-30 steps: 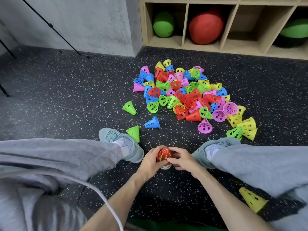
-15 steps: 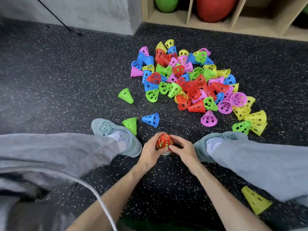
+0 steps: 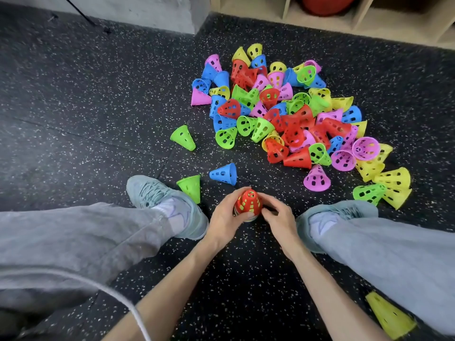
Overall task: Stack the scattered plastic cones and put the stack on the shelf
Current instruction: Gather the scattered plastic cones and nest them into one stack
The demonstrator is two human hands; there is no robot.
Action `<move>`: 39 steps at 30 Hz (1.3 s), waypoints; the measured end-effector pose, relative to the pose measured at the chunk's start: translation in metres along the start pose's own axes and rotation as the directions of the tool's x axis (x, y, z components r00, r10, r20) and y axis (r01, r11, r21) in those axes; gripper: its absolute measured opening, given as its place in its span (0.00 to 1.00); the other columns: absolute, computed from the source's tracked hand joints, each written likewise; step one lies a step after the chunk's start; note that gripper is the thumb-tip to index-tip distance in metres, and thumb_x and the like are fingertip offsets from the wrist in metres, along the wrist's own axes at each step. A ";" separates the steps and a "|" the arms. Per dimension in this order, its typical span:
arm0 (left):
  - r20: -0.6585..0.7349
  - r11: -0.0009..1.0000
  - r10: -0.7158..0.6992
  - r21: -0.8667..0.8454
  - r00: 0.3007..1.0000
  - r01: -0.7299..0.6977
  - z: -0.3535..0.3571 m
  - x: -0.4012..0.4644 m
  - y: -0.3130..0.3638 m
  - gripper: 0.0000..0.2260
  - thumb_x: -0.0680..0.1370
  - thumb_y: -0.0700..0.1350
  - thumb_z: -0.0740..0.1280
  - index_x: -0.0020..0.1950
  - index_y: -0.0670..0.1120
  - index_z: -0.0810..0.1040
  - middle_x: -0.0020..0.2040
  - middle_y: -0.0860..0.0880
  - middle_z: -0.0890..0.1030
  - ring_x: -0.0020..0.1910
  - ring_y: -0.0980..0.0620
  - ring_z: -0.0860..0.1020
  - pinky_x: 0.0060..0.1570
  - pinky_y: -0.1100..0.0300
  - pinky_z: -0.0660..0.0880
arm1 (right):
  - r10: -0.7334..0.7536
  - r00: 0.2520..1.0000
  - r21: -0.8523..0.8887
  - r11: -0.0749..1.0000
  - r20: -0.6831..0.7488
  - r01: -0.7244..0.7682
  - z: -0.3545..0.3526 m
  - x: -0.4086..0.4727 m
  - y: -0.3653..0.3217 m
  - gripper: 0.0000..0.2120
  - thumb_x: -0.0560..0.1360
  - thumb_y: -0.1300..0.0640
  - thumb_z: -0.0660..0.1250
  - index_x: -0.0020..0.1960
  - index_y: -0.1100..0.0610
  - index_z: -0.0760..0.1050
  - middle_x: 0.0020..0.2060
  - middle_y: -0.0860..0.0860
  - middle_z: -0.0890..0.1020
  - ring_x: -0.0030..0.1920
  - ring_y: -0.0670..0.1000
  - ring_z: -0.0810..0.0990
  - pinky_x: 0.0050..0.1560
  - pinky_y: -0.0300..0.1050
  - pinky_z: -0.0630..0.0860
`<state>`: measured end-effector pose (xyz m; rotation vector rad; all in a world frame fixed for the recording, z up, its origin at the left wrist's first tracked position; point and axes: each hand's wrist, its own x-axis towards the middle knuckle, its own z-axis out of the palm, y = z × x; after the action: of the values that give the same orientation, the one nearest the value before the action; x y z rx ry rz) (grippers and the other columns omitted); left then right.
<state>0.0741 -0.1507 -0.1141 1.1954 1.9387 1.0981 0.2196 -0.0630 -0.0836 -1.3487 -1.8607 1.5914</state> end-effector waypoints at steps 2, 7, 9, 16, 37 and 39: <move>0.017 1.000 0.011 0.007 1.000 -0.011 -0.002 0.000 -0.002 0.29 0.76 0.49 0.75 0.75 0.60 0.70 0.68 0.60 0.76 0.67 0.61 0.74 0.69 0.59 0.71 | -0.002 1.000 -0.022 1.000 -0.029 0.002 0.002 0.001 -0.003 0.23 0.78 0.68 0.64 0.61 0.42 0.81 0.57 0.36 0.83 0.59 0.35 0.78 0.63 0.35 0.74; -0.019 1.000 0.017 -0.009 1.000 -0.017 -0.020 0.007 0.002 0.28 0.77 0.48 0.75 0.75 0.58 0.71 0.69 0.59 0.76 0.67 0.64 0.72 0.70 0.58 0.70 | 0.004 0.991 -0.018 1.000 -0.134 -0.007 0.004 0.008 -0.018 0.23 0.79 0.68 0.60 0.57 0.42 0.83 0.52 0.40 0.84 0.56 0.39 0.80 0.63 0.45 0.76; -0.044 1.000 0.003 -0.011 0.999 -0.003 -0.030 0.015 0.009 0.26 0.78 0.50 0.74 0.74 0.58 0.71 0.68 0.59 0.77 0.66 0.61 0.73 0.69 0.55 0.72 | 0.002 0.983 -0.004 1.000 -0.182 -0.002 0.001 0.010 -0.025 0.22 0.80 0.66 0.60 0.55 0.42 0.83 0.50 0.41 0.84 0.54 0.41 0.81 0.62 0.49 0.78; 0.127 0.938 0.106 0.315 0.986 -0.141 -0.096 0.058 0.029 0.26 0.79 0.55 0.71 0.75 0.53 0.69 0.69 0.50 0.76 0.66 0.51 0.75 0.67 0.50 0.73 | -0.031 0.973 0.010 0.999 -0.229 0.035 -0.007 0.012 -0.048 0.19 0.81 0.65 0.59 0.53 0.44 0.83 0.47 0.43 0.86 0.46 0.41 0.84 0.59 0.55 0.80; -0.038 0.925 -0.109 0.363 0.993 0.115 -0.162 0.079 -0.056 0.11 0.83 0.50 0.66 0.64 0.52 0.81 0.58 0.53 0.82 0.55 0.53 0.81 0.60 0.55 0.76 | -0.092 0.987 -0.359 0.923 0.135 0.135 0.051 0.142 -0.108 0.17 0.81 0.61 0.62 0.60 0.41 0.80 0.59 0.47 0.80 0.43 0.50 0.80 0.40 0.43 0.73; -0.040 0.930 -0.100 0.351 0.994 0.108 -0.159 0.081 -0.059 0.12 0.83 0.52 0.65 0.65 0.52 0.80 0.59 0.53 0.81 0.55 0.54 0.80 0.59 0.55 0.76 | -0.083 0.980 -0.454 0.877 0.179 0.157 0.061 0.164 -0.105 0.18 0.81 0.60 0.63 0.66 0.44 0.78 0.67 0.50 0.73 0.56 0.53 0.79 0.55 0.45 0.75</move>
<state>-0.1124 -0.1452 -0.0955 1.2485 2.2540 0.7278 0.0479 0.0444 -0.0581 -1.2788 -2.4884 1.2599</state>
